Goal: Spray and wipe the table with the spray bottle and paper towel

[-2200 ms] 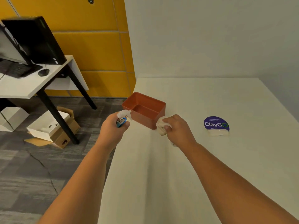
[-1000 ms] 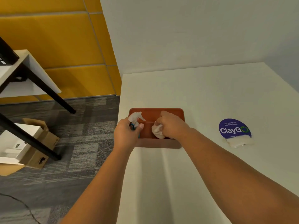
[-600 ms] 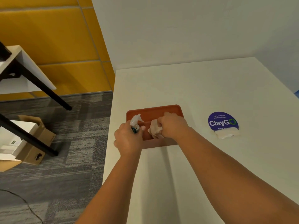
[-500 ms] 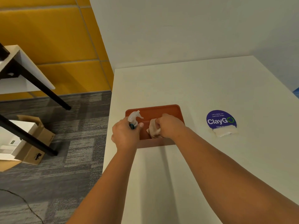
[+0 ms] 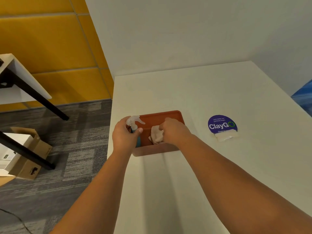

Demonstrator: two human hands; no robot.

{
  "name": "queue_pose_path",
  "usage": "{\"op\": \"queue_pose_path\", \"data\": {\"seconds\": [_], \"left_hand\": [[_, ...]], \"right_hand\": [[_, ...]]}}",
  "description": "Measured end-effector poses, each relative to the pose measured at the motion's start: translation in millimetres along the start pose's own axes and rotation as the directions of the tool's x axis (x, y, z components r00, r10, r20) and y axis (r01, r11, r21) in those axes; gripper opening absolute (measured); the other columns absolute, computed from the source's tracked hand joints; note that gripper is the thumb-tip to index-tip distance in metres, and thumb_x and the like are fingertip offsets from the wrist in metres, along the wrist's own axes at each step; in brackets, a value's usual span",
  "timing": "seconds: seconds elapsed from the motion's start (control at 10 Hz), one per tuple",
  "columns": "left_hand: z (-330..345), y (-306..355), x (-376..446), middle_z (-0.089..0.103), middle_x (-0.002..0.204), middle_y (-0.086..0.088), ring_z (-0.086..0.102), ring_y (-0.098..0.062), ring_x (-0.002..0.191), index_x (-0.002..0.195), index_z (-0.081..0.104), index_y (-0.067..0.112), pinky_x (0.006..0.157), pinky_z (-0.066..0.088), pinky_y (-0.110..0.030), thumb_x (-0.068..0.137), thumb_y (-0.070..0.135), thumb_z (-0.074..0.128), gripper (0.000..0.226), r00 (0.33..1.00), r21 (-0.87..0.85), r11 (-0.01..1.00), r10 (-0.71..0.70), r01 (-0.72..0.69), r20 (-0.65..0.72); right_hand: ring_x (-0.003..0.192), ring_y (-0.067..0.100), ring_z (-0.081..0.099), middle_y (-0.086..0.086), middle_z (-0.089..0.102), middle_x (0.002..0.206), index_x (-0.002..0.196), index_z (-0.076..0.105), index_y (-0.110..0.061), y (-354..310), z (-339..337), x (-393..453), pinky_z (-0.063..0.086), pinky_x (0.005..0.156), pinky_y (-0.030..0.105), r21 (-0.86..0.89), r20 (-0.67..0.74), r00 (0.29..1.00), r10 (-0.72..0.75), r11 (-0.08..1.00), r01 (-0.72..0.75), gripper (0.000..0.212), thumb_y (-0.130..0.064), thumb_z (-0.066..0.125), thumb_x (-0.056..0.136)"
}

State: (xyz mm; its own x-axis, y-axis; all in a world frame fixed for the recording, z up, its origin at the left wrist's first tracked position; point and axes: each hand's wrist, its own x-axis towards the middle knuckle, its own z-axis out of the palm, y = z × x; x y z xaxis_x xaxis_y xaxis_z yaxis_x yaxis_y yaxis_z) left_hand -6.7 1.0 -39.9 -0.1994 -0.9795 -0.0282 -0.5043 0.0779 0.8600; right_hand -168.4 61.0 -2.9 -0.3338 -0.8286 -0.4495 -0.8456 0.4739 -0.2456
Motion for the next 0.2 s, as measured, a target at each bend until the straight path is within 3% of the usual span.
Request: {"op": "queue_pose_path", "data": {"seconds": [0.1,0.2], "left_hand": [[-5,3,-1,0.056,0.137,-0.001,0.054,-0.023,0.123,0.143,0.044,0.023,0.097,0.051,-0.050,0.077,0.024,0.082,0.076,0.999,-0.028,0.999,-0.031,0.032,0.020],[-14,8,-8,0.048,0.146,0.000,0.051,-0.022,0.128,0.150,0.035,0.026,0.097,0.052,-0.050,0.079,0.022,0.080,0.084,0.996,-0.070,0.994,-0.076,0.079,0.036]], "right_hand": [[0.103,0.024,0.049,0.004,0.049,0.112,0.121,0.058,-0.017,9,5,-16,0.048,0.081,0.034,-0.087,-0.233,0.953,-0.195,0.980,0.179,0.033,-0.025,0.055,0.089],[0.099,0.022,0.049,0.003,0.051,0.109,0.117,0.061,-0.018,14,11,-30,0.046,0.075,0.032,-0.097,-0.366,0.897,-0.248,0.969,0.228,0.029,-0.023,0.052,0.089]]}}
